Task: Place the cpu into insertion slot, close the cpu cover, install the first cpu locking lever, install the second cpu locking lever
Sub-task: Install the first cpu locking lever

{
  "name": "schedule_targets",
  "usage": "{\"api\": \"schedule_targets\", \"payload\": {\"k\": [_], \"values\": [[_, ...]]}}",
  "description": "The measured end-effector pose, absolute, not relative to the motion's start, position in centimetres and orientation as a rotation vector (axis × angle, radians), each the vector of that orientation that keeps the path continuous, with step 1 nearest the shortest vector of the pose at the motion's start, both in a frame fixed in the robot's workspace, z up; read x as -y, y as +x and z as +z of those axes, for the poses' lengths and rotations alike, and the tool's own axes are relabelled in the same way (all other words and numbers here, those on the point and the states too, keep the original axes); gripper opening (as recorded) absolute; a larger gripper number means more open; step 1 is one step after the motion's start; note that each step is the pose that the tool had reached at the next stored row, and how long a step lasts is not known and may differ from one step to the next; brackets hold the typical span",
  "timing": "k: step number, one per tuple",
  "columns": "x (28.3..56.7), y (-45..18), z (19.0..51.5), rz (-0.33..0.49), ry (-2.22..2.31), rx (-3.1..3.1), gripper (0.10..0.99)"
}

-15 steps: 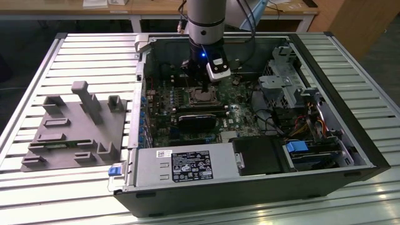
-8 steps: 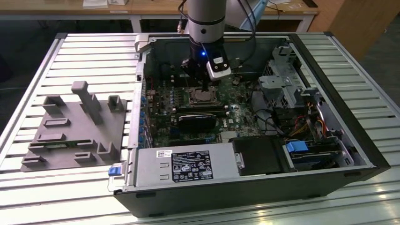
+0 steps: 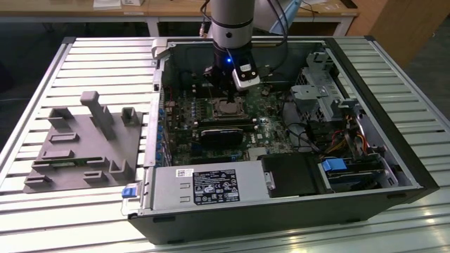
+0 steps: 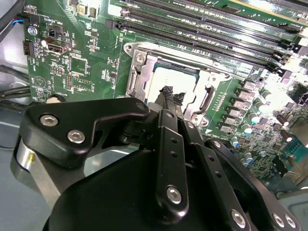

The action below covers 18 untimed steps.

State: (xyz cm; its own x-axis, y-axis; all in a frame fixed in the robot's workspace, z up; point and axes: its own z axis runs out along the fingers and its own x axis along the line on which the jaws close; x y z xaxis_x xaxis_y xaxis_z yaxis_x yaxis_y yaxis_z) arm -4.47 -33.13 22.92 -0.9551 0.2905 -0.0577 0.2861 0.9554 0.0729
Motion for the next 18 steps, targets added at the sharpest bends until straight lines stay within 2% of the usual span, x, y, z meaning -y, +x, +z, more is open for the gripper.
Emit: {"api": "schedule_targets", "payload": {"k": [18], "values": [[33.1, -4.5, 25.1, 0.098, 0.449, -3.039, 0.102]]}}
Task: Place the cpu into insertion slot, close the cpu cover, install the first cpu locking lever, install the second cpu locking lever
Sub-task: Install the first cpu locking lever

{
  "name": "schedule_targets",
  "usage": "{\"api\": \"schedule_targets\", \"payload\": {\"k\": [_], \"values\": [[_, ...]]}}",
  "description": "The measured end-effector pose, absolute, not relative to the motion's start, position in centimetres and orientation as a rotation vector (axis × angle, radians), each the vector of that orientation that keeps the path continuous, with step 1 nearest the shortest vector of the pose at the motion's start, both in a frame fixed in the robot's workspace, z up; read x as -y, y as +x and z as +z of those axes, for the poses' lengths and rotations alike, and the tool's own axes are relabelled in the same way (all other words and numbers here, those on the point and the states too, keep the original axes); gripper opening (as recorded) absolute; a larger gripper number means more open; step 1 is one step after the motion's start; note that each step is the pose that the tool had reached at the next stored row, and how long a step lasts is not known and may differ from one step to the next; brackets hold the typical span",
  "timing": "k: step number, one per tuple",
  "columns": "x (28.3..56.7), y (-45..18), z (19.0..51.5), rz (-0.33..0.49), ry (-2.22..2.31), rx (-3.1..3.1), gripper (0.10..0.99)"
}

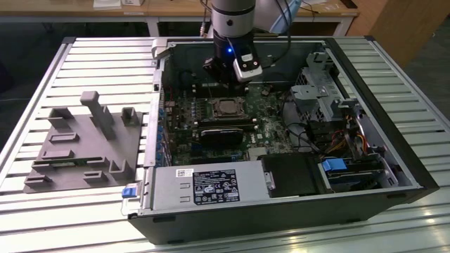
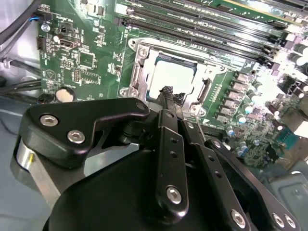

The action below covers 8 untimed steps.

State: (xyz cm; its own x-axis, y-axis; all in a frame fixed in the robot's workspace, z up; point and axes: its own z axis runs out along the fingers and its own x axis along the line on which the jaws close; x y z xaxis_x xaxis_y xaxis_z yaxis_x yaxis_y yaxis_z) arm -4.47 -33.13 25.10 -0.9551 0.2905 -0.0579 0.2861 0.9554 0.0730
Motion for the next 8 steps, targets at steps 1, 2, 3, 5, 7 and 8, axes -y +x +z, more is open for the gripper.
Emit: {"api": "schedule_targets", "payload": {"k": [1, 2, 3, 5, 7, 8], "values": [[33.13, -4.47, 25.30, 0.098, 0.449, -3.039, 0.102], [33.13, -4.47, 25.48, 0.098, 0.449, -3.039, 0.102], [33.13, -4.47, 25.67, 0.098, 0.449, -3.039, 0.102], [33.13, -4.47, 25.96, 0.098, 0.449, -3.039, 0.102], [33.13, -4.47, 26.03, 0.098, 0.449, -3.039, 0.102], [33.13, -4.47, 26.03, 0.098, 0.449, -3.039, 0.102]]}}
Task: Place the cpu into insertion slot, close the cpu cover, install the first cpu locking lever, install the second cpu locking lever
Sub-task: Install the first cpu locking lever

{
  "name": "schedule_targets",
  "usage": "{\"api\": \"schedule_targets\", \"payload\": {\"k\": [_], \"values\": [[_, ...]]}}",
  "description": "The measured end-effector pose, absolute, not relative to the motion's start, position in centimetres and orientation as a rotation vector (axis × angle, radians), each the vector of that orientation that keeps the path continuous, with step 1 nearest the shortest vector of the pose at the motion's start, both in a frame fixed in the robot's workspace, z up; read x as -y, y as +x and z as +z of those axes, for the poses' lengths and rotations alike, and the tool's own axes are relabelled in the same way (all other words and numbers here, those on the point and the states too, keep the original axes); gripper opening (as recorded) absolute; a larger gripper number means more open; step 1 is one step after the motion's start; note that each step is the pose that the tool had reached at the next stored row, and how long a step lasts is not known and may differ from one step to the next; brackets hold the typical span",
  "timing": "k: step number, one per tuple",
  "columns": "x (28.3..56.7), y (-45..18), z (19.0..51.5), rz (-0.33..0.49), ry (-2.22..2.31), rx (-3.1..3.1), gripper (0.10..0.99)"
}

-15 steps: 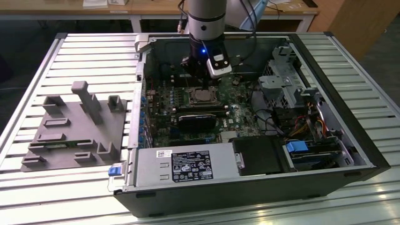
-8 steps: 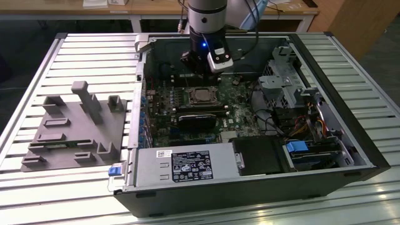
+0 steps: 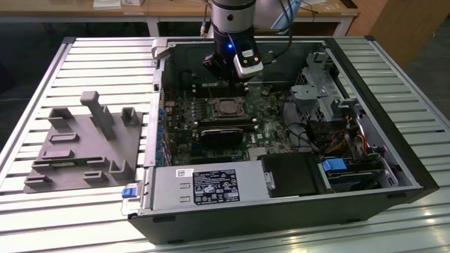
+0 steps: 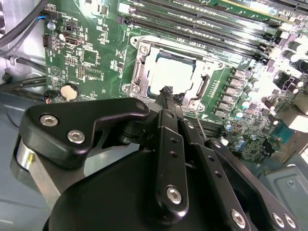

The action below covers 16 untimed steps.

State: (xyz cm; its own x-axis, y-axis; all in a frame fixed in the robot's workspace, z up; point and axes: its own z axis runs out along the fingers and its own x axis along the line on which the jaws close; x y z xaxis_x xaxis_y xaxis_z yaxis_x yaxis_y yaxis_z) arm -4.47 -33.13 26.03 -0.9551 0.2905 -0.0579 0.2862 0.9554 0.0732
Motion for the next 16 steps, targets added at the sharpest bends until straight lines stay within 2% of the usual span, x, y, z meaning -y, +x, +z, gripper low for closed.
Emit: {"api": "schedule_targets", "payload": {"k": [16], "values": [[33.1, -6.7, 26.0, 0.101, 0.446, -3.026, 0.102]]}}
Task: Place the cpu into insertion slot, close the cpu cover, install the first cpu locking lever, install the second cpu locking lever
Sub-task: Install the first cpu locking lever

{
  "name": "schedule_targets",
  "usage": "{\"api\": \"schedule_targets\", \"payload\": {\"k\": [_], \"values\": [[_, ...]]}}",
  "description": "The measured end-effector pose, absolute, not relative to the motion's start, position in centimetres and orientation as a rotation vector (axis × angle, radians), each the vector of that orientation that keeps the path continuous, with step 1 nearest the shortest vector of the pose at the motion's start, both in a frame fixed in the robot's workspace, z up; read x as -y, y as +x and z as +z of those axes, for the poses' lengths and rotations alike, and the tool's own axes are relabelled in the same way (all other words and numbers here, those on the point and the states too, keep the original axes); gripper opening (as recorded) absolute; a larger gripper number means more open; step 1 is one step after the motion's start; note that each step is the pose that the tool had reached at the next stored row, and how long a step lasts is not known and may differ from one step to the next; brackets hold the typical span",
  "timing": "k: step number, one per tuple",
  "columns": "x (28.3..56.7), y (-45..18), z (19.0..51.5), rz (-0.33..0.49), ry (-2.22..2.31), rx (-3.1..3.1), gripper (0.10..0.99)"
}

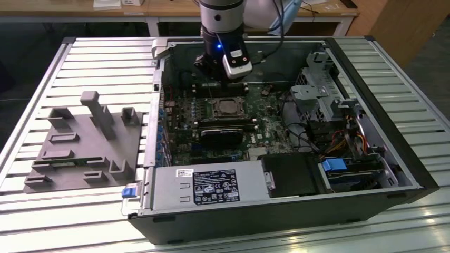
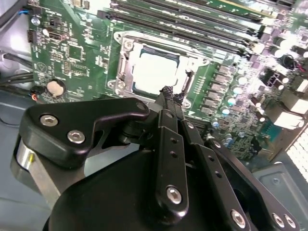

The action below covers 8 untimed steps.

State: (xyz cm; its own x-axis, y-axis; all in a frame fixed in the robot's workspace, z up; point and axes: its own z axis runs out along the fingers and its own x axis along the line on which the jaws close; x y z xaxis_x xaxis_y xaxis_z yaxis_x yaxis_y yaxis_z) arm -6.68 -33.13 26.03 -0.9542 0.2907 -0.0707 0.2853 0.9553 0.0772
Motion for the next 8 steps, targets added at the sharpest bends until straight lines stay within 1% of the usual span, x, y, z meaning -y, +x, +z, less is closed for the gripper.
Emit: {"api": "schedule_targets", "payload": {"k": [8], "values": [[33.1, -8.4, 26.0, 0.105, 0.442, -3.007, 0.102]]}}
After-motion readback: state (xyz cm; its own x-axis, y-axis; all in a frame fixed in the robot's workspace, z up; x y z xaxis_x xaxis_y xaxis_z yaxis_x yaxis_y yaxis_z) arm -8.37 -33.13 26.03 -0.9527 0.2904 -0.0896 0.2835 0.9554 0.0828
